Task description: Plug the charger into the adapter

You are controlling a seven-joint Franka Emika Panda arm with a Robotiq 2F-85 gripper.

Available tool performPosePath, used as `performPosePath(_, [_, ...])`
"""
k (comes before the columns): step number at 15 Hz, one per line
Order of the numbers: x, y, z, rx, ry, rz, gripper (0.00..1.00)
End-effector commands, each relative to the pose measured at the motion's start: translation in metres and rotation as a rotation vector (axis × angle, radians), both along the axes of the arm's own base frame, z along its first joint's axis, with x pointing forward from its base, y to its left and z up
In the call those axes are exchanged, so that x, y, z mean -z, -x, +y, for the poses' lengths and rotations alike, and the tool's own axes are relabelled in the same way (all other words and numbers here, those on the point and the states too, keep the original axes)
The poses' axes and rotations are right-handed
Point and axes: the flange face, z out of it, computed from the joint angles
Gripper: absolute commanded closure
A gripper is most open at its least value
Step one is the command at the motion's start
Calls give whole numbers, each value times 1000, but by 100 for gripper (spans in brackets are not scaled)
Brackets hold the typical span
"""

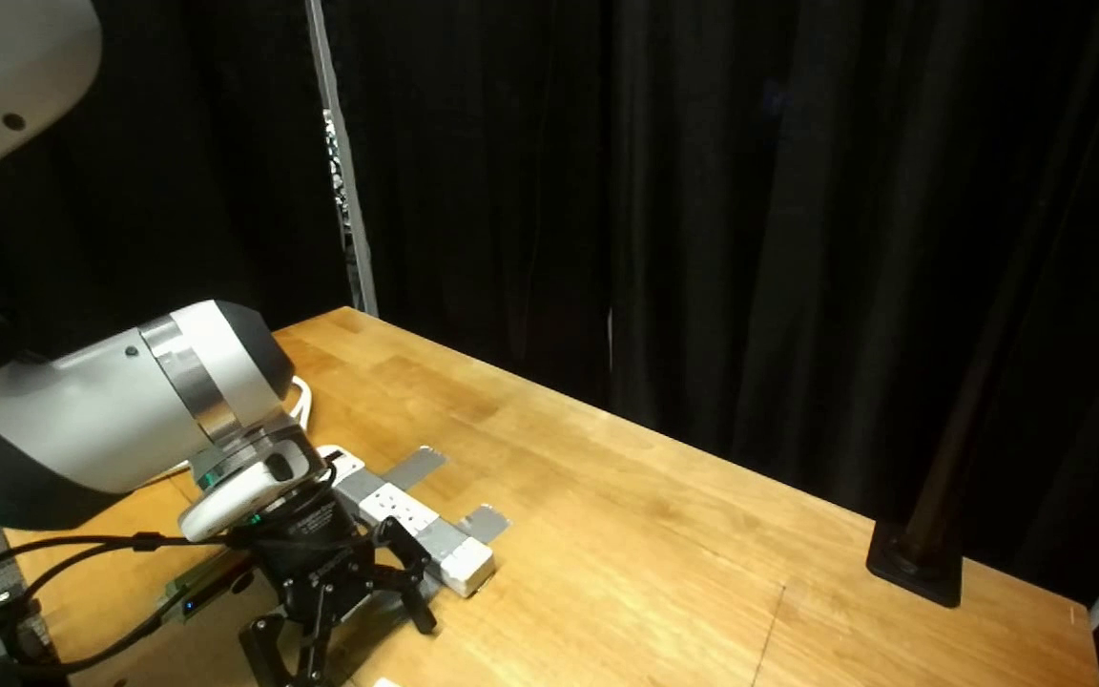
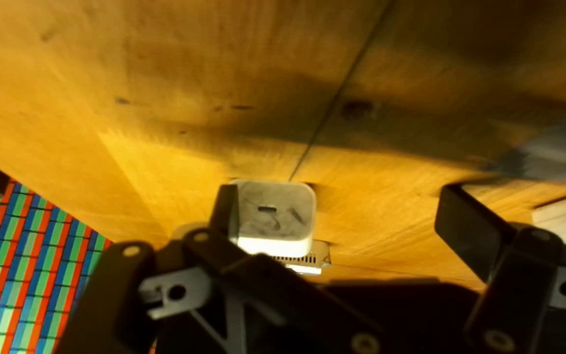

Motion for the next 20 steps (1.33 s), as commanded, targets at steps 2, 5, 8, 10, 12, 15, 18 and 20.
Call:
performPosePath(2, [9,34,-8,27,0,43,0])
performPosePath(5, [7,44,-8,28,3,56,0])
performPosePath(8, [1,37,-14,31,4,34,0])
performPosePath(10, [1,32,-17,30,0,26,0])
performPosePath(12, [-1,29,-19,35,5,20,0])
performPosePath(15, [-4,24,-24,44,17,8,0])
performPosePath(18, [-4,23,-26,39,22,6,25])
performPosePath(20, [-4,21,-25,31,24,2,34])
